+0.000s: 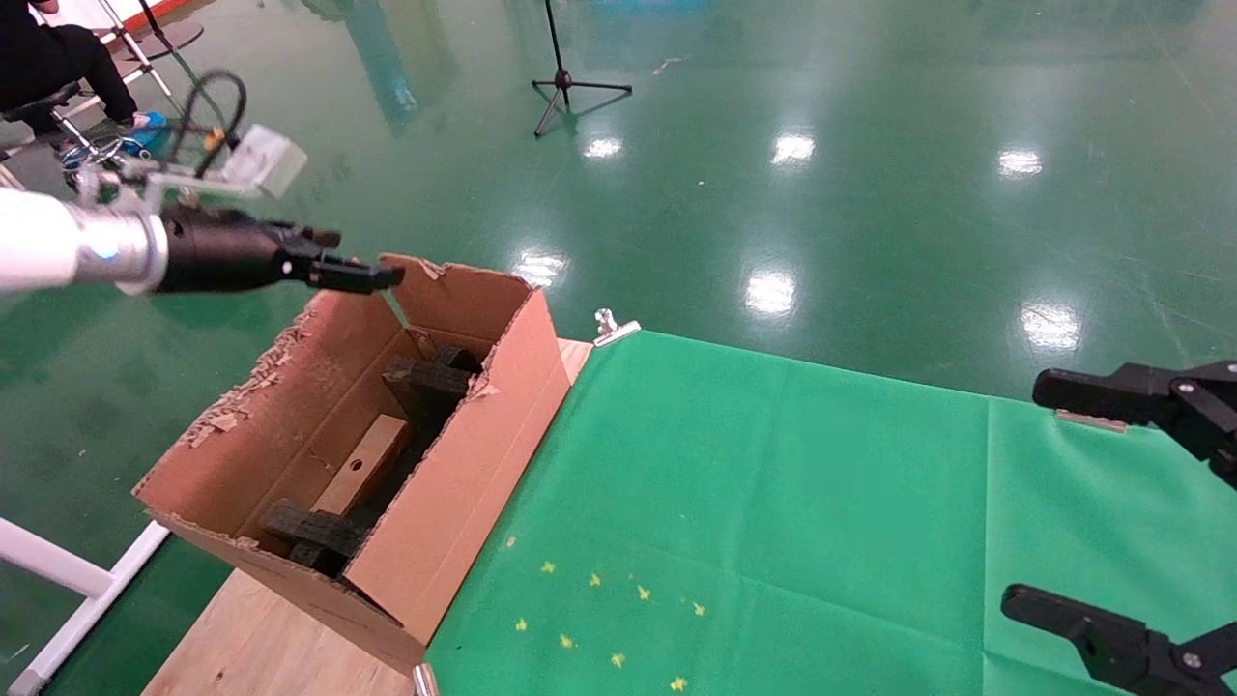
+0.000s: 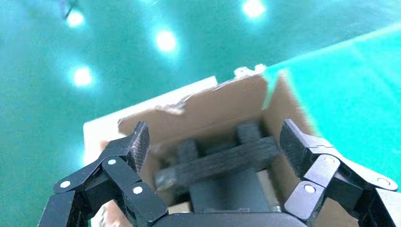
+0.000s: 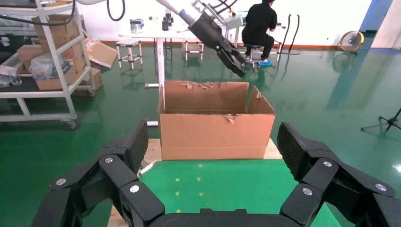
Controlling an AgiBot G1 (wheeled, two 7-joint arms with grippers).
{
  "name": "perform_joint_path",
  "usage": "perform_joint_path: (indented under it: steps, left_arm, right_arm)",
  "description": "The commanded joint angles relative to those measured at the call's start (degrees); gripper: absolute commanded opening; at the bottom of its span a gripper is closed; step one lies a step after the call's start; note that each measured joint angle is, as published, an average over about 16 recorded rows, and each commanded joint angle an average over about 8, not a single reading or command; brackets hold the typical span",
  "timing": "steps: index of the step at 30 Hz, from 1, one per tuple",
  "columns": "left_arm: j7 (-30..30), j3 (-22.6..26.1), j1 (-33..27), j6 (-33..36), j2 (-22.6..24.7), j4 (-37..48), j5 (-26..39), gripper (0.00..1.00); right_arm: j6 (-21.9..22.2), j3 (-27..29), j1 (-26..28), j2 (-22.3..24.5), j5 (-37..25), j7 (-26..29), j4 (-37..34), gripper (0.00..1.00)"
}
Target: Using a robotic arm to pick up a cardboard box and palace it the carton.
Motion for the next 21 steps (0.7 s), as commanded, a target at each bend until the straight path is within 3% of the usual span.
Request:
perform_joint_path:
  steps: [1,11,21]
  left_arm:
    - [-0.61,-0.78,-0.34,2.3,-1.76,-4.02,-1.45,1.0]
    - [-0.52,-1.48,0.66,3.3,-2.21,-6.11,-2.49,1.0]
    - [1.63,-6.57,7.35,6.69,-2.47,-13.63,-9.3,1.0]
  right_arm:
    - [0.0,0.0,0.0,0.0,0.0,0.0,0.0,1.0]
    - [0.01,0.0,0.0,0.01,0.0,0.0,-0.01,1.0]
    - [0.01,0.0,0.0,0.01,0.0,-0.01,-0.01,1.0]
